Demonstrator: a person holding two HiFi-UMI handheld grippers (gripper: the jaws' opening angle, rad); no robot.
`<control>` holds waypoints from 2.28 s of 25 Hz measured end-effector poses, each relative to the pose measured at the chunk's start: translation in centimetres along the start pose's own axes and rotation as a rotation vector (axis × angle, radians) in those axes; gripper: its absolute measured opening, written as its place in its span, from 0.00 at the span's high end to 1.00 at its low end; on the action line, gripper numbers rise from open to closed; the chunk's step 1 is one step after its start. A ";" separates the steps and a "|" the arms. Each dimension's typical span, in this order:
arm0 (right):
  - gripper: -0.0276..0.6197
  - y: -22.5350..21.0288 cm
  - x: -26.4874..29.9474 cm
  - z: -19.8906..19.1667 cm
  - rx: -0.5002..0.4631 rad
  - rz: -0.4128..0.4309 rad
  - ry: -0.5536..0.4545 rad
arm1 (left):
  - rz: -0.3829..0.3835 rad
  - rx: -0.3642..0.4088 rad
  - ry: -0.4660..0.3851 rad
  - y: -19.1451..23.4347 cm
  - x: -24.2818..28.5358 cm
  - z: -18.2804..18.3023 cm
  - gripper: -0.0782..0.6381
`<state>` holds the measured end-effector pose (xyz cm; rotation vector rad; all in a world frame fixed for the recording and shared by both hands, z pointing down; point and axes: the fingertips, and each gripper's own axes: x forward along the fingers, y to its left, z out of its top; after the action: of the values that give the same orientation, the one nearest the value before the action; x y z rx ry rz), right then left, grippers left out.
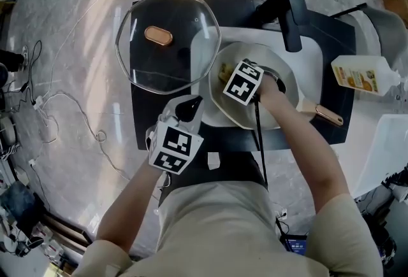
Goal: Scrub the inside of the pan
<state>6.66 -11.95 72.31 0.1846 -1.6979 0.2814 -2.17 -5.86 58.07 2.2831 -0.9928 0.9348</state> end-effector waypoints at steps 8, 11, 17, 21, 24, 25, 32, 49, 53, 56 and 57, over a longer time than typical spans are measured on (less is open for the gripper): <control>0.88 -4.5 1.2 -8.0 -0.032 -0.152 0.219 | -0.005 0.023 0.008 -0.4 -0.1 0.2 0.89; 0.88 -4.0 0.5 -10.6 0.054 -0.097 0.262 | -0.009 0.046 -0.002 -0.6 -0.3 0.8 0.89; 0.88 0.5 -2.5 -13.6 0.168 0.117 0.351 | -0.016 0.073 -0.016 -1.4 -1.3 1.8 0.89; 0.87 4.2 -4.7 -12.9 0.212 0.283 0.366 | -0.002 0.095 -0.049 -1.6 -2.9 3.4 0.89; 0.87 6.9 -5.4 -10.8 0.243 0.394 0.311 | 0.007 0.094 -0.078 -1.8 -4.5 4.4 0.89; 0.87 7.5 -5.5 -9.9 0.254 0.419 0.281 | 0.012 0.089 -0.083 -1.7 -4.9 4.5 0.89; 0.88 9.0 -6.5 -3.7 0.371 0.462 -0.024 | 0.052 0.043 -0.087 -0.1 -7.5 4.2 0.89; 0.87 2.1 -25.2 0.4 0.807 0.077 -0.909 | 0.088 0.065 -0.254 1.4 -10.9 12.2 0.89; 0.87 1.1 -30.6 -0.2 0.816 -0.051 -1.022 | 0.074 0.063 -0.322 0.5 -12.1 15.6 0.89; 0.87 0.8 -34.4 -1.0 0.753 -0.195 -1.064 | 0.114 0.161 -0.349 0.0 -13.2 17.4 0.89; 0.87 0.7 -35.7 -1.3 0.732 -0.244 -1.073 | 0.118 0.173 -0.363 -0.1 -13.6 18.1 0.89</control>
<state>12.92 -12.35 37.14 1.2545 -2.5082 0.6914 -1.75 -11.50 36.15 2.6259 -1.2501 0.6857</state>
